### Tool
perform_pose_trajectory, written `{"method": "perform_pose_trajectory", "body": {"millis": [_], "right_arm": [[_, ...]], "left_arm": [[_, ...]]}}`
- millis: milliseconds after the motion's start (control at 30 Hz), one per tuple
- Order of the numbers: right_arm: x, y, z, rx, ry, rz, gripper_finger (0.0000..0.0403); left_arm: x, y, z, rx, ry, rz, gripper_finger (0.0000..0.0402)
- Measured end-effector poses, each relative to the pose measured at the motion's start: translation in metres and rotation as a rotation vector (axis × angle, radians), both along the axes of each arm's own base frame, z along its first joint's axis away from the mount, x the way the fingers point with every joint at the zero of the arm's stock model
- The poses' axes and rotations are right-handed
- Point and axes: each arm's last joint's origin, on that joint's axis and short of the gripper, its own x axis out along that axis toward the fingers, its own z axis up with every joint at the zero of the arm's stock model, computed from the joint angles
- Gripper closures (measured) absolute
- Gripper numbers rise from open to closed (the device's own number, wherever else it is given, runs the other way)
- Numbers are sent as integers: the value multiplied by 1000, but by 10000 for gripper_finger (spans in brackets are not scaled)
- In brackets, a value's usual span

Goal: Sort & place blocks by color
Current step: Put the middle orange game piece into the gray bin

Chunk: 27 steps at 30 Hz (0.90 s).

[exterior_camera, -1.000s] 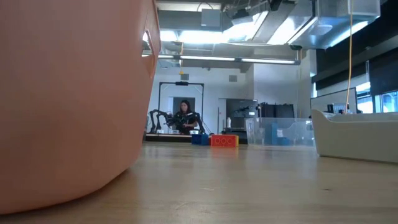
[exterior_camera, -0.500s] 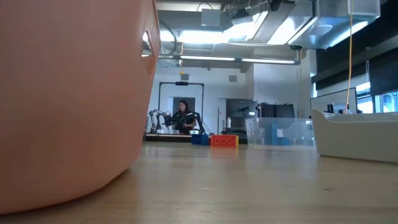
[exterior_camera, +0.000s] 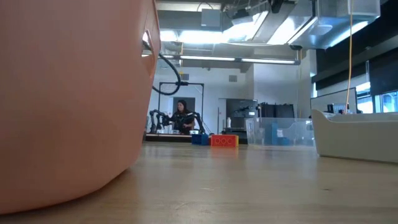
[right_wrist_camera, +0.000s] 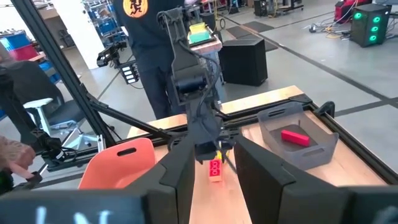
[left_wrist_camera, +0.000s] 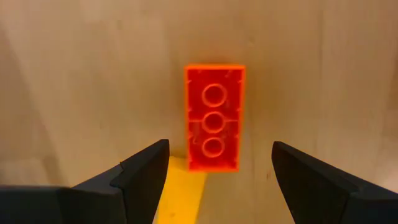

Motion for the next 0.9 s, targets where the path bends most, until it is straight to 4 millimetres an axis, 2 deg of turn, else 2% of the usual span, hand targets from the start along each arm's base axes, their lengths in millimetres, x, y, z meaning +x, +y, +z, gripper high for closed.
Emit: {"method": "perform_pose_trajectory", "body": {"millis": [167, 733, 800, 900], "right_arm": [[0, 0, 0, 0, 0, 0, 289], [0, 0, 0, 0, 1, 0, 289], [0, 0, 0, 0, 1, 0, 289], [0, 0, 0, -1, 0, 0, 289]], "left_arm": [[2, -3, -10, 85, 38, -18, 126], [8, -4, -32, 62, 137, -18, 128], [8, -4, -32, 66, 137, -18, 136], [8, -4, -32, 78, 137, -17, 169]]}}
